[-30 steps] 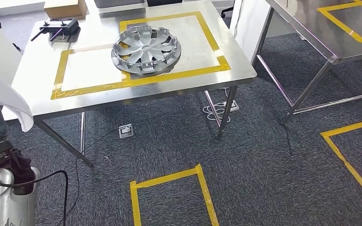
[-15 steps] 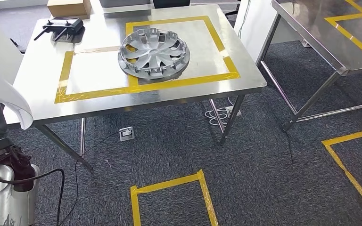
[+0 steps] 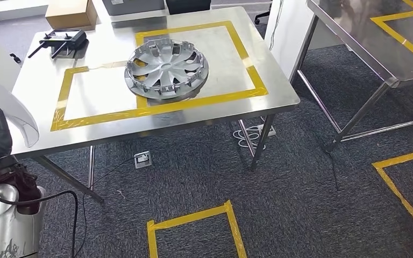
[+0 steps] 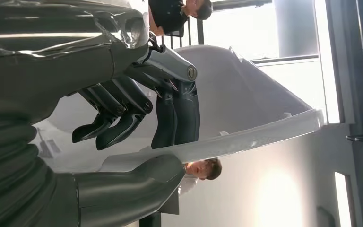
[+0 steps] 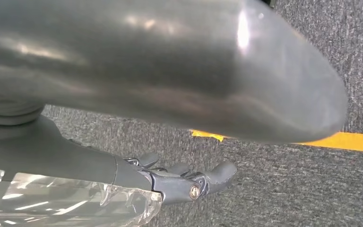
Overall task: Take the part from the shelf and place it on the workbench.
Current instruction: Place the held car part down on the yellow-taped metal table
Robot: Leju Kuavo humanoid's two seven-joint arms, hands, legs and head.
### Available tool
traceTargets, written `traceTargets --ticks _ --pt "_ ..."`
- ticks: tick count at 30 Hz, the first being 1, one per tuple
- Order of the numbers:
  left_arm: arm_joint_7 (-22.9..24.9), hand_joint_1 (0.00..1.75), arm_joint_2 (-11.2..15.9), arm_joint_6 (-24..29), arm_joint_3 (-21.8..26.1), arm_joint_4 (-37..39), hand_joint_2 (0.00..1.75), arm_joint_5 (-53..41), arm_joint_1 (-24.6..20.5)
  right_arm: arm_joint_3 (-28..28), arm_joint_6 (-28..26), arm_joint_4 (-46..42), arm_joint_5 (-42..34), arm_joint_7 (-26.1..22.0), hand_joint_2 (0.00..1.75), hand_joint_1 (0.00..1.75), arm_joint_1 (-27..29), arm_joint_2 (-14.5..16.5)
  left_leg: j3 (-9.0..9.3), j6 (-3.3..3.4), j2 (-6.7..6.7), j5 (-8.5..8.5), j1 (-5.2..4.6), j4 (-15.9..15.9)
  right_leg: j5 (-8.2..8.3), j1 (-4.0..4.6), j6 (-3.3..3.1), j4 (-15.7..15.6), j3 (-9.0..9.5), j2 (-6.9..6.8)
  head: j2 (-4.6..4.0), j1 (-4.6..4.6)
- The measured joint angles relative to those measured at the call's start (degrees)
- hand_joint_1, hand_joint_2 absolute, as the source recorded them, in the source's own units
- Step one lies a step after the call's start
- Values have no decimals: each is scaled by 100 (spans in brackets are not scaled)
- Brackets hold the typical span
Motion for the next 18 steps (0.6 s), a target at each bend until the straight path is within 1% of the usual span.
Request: traceTargets --ticks 1,2,3,4,5,6,7,9,10,11,12,13,14,15,16,17,18 --pt "-1 175 7 14 -2 39 175 -2 -3 0 0 0 -3 1 0 0 7 3 -49 -1 2 171 5 -64 -37 2 6 0 50 8 0 -1" --pt "-4 175 19 28 -2 74 175 -4 -9 -1 -1 0 -9 0 0 0 12 7 13 9 4 438 8 -343 -78 2 17 0 112 17 0 -1" --pt "-7 175 33 35 -3 100 175 -7 -21 -1 -2 0 -14 -3 0 0 16 10 146 30 6 722 7 -748 -117 3 29 -3 169 24 0 0" --pt "-10 175 50 44 -4 131 175 -10 -37 0 -4 0 -19 -8 0 0 15 16 287 60 10 928 -11 -1112 -154 17 49 -5 217 28 0 5" --pt "-14 175 65 59 -5 156 175 -13 -53 0 -8 0 -25 -17 0 0 12 21 406 99 16 1025 -32 -1387 -182 26 73 -7 237 31 0 5" --pt "-16 175 78 76 -7 177 175 -18 -66 1 -10 0 -28 -26 0 0 12 28 469 135 20 1037 -55 -1529 -198 36 96 -11 237 31 0 5" --pt "-20 175 92 96 -8 195 175 -21 -72 2 -12 0 -32 -33 0 0 13 36 493 168 22 993 -79 -1561 -206 45 123 -17 232 28 0 4" --pt "-29 175 122 133 -7 205 175 -24 -65 4 -13 0 -36 -37 0 0 19 45 538 227 22 979 -70 -1635 -229 48 173 -12 221 13 0 -2" --pt "-35 175 135 145 -3 207 175 -24 -63 6 -13 0 -35 -37 0 0 17 44 579 263 24 977 -55 -1674 -274 49 188 82 178 1 0 0" --pt "-39 175 142 151 0 208 175 -23 -60 7 -12 0 -34 -35 0 0 12 42 625 300 26 975 -40 -1712 -352 49 190 295 68 -9 0 2" --pt "-43 175 143 155 2 209 175 -23 -55 8 -10 0 -31 -33 0 0 10 38 664 334 29 963 -31 -1733 -460 42 179 625 -117 -18 0 7" --pt "-46 175 143 159 2 211 175 -23 -46 10 -8 0 -27 -28 0 0 9 38 685 362 28 940 -32 -1737 -586 39 170 1053 -368 -19 0 9" --pt "-46 175 140 164 1 214 175 -22 -29 12 -6 0 -23 -24 0 0 12 37 704 374 24 917 -35 -1737 -678 34 175 1443 -623 -20 0 10" --pt "-46 175 138 173 0 219 175 -20 -8 14 -5 0 -21 -19 0 0 16 34 728 376 18 891 -36 -1736 -700 28 199 1686 -814 -20 0 11" --pt "-46 175 137 182 0 225 175 -18 10 16 -4 0 -20 -15 0 0 20 31 762 368 8 860 -36 -1735 -625 20 245 1705 -894 -21 0 11" --pt "-45 175 136 190 1 231 175 -15 22 19 -4 0 -20 -15 0 0 21 26 810 355 0 825 -36 -1733 -453 9 300 1461 -834 -25 0 12" --pt "-45 175 136 197 1 236 175 -14 28 21 -4 0 -19 -15 0 0 20 20 862 335 -7 783 -36 -1732 -231 -1 349 1046 -675 -33 0 13"
